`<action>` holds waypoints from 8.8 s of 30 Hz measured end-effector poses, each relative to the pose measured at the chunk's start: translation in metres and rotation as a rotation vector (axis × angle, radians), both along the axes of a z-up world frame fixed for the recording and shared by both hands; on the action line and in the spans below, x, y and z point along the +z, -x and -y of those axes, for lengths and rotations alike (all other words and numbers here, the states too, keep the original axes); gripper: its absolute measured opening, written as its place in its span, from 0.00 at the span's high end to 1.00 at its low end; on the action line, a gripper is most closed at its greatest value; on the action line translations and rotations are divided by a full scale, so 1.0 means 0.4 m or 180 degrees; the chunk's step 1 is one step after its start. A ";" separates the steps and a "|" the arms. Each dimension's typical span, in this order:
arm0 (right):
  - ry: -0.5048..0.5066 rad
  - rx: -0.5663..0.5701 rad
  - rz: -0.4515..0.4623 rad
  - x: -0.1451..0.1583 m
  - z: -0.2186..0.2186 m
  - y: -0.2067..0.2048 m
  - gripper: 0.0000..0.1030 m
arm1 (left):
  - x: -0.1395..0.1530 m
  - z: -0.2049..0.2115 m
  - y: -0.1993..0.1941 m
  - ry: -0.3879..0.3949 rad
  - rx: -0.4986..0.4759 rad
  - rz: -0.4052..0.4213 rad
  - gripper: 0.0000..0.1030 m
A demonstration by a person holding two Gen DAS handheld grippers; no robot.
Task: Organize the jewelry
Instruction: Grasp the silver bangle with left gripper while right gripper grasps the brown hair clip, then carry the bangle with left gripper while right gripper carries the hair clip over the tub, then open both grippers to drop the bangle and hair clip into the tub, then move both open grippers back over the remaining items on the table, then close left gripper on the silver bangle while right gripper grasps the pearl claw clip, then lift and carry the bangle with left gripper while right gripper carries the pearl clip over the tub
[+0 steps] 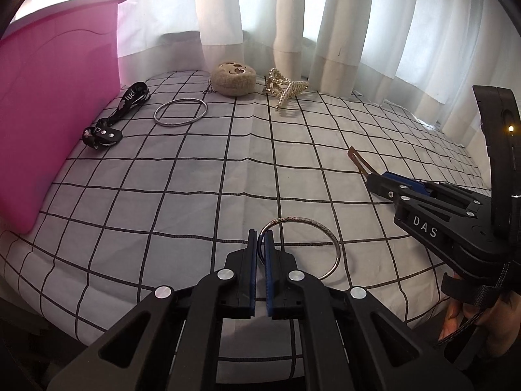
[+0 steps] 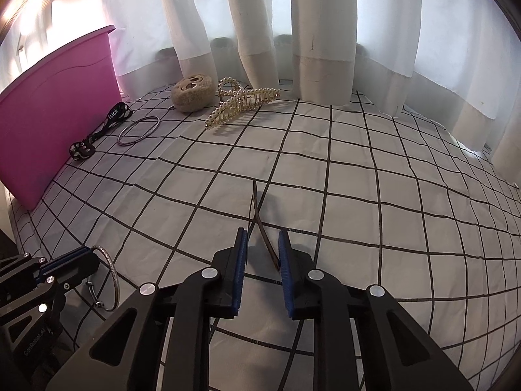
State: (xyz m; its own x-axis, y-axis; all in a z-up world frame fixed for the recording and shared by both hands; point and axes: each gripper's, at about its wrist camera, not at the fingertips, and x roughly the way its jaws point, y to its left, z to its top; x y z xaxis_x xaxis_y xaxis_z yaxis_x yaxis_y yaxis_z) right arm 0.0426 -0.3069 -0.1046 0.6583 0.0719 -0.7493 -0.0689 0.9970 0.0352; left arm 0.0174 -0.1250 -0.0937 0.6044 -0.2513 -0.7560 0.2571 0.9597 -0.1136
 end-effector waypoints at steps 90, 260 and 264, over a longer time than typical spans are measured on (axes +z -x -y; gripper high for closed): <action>-0.0349 0.1379 0.0664 0.507 -0.868 -0.282 0.32 | 0.473 -0.761 -0.215 -0.0594 0.1568 0.1144 0.12; -0.0522 0.0106 0.0901 0.373 -0.198 -0.050 0.53 | 0.445 -0.246 -0.024 0.0104 0.0373 0.1061 0.34; -0.0586 0.0293 0.1017 0.422 -0.270 -0.026 0.53 | 0.488 -0.313 -0.001 0.0032 0.0489 0.1152 0.34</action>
